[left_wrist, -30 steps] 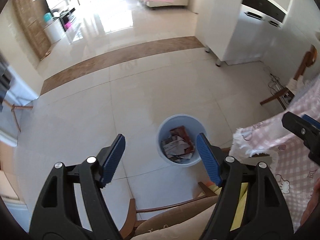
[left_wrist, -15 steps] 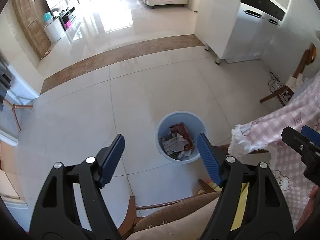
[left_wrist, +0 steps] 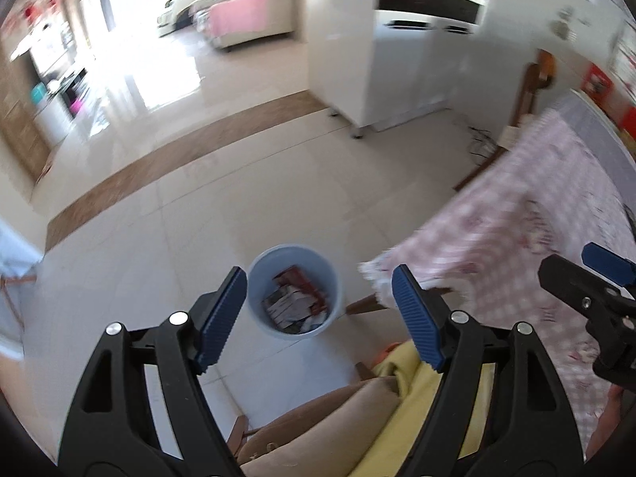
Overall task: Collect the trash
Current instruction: 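Move both tools back over the table toward the remaining trash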
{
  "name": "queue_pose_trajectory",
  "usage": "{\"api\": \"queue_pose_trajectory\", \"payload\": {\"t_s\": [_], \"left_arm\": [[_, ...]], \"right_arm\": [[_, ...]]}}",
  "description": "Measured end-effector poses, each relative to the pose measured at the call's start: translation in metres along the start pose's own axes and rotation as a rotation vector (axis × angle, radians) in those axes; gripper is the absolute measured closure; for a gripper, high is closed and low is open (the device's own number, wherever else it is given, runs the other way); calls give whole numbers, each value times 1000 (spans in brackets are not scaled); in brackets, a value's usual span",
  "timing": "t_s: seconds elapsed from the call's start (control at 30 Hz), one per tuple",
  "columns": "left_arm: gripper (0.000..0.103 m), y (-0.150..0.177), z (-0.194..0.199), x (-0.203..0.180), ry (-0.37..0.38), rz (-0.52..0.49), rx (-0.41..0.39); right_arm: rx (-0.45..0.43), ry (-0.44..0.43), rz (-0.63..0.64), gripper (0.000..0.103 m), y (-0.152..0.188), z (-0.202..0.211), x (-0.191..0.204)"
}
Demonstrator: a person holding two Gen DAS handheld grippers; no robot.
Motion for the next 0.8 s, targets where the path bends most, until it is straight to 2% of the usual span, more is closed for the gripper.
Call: {"api": "queue_pose_trajectory", "payload": {"t_s": [0.2, 0.6, 0.73, 0.8], "left_arm": [[27, -3, 15, -66, 74, -119, -33], [26, 0, 34, -201, 221, -303, -37], [25, 3, 39, -247, 268, -370, -31], [25, 4, 39, -266, 265, -404, -26]], "right_arm": [[-40, 86, -117, 16, 17, 36, -72], [-108, 247, -381, 16, 57, 102, -233], [-99, 286, -437, 16, 63, 117, -284], [-93, 306, -453, 16, 64, 122, -305]]}}
Point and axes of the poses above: each gripper's, at about its wrist camera, not at the fingertips, and z roughly against the way its jaws point, x to its left, y to its underside, the point moved 5 cm from there along -z, roughly the way its jaws point, and after that the axes turned 2 degrees about -y, right-handed, at the moved point
